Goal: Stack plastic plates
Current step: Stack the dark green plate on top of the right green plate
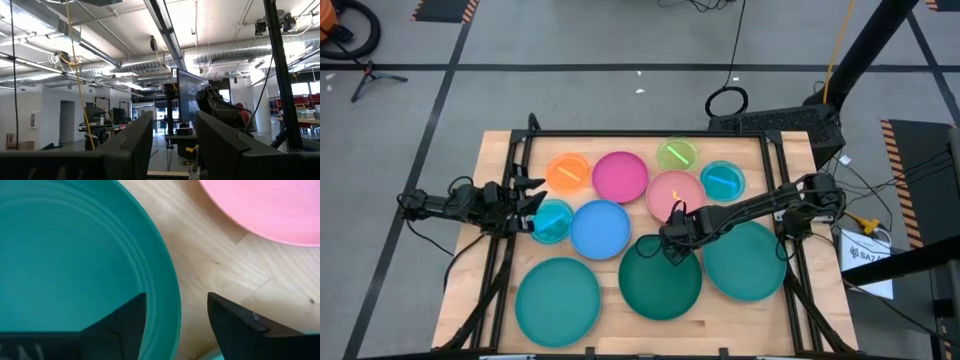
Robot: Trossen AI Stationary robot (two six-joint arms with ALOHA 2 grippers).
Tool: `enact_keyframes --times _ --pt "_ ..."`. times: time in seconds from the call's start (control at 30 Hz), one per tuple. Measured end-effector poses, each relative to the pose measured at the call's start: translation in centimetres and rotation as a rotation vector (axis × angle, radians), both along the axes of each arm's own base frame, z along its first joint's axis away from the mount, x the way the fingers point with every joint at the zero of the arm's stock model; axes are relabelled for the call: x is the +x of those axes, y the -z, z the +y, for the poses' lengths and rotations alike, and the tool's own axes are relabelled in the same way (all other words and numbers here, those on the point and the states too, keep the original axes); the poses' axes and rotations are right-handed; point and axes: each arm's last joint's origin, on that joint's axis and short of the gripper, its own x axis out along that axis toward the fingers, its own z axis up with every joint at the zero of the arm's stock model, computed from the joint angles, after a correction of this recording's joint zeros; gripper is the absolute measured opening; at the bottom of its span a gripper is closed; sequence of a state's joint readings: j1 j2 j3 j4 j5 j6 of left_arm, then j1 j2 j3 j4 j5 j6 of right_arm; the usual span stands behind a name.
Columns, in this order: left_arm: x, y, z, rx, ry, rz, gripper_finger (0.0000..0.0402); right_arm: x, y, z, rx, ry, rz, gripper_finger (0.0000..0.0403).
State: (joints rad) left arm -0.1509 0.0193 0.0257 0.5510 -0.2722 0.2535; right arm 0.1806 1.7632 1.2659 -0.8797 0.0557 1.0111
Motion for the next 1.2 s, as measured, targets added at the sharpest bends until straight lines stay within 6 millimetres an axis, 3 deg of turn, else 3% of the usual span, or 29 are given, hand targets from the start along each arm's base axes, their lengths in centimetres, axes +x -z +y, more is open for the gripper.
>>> enact_keyframes --times 0.5,0.83,1.03,1.2 --pt "0.0 0.0 0.0 0.0 0.0 0.001 0.0154 0.2 0.2 -0.1 -0.025 -0.002 -0.012 0.02" --pt "0.0 0.0 0.0 -0.001 0.001 0.001 0.0154 1.2 2.1 -0.1 -0.029 -0.05 0.004 0.0199" --pt "0.0 0.0 0.0 -0.002 0.001 0.001 0.0154 1.6 2.0 -0.1 -0.024 -0.058 -0.04 0.0198" --pt "0.0 0.0 0.0 -0.002 0.001 0.001 0.0154 1.7 2.0 -0.1 -0.019 -0.043 -0.05 0.0175"
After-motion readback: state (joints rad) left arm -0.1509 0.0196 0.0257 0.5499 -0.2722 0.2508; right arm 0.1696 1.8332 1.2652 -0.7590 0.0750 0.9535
